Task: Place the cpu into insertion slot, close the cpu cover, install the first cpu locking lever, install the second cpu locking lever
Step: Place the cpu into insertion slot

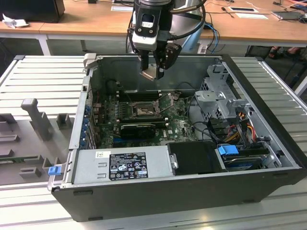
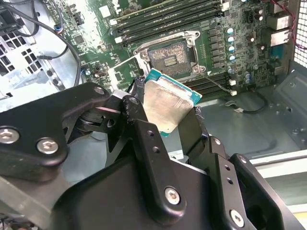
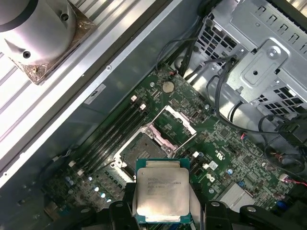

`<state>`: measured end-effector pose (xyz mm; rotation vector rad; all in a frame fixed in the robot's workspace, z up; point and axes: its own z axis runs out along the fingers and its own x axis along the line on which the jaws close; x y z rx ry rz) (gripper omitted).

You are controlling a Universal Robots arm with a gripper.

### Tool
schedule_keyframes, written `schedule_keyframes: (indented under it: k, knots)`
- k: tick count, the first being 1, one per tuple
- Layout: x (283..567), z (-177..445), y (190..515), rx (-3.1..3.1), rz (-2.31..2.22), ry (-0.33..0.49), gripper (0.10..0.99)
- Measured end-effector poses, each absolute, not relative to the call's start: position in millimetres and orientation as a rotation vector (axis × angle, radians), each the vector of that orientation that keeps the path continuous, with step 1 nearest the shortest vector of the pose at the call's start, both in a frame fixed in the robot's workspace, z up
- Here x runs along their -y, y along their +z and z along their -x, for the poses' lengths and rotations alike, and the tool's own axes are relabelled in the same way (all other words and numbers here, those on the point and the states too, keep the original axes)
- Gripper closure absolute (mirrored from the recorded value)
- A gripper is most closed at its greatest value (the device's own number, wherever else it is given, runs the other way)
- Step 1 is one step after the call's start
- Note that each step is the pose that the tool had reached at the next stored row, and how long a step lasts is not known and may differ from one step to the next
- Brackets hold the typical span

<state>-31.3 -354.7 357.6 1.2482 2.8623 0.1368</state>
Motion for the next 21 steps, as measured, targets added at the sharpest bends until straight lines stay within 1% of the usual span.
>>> schedule_keyframes:
  k: [5, 11, 21]
  knots:
    - [354.7, 31.3, 354.9, -2.857, -1.26, 0.136, 0.561]
    - [354.7, 32.0, 351.1, -2.779, -1.411, 0.133, 0.561]
    - [354.7, 35.9, 348.9, -2.728, -1.502, 0.131, 0.561]
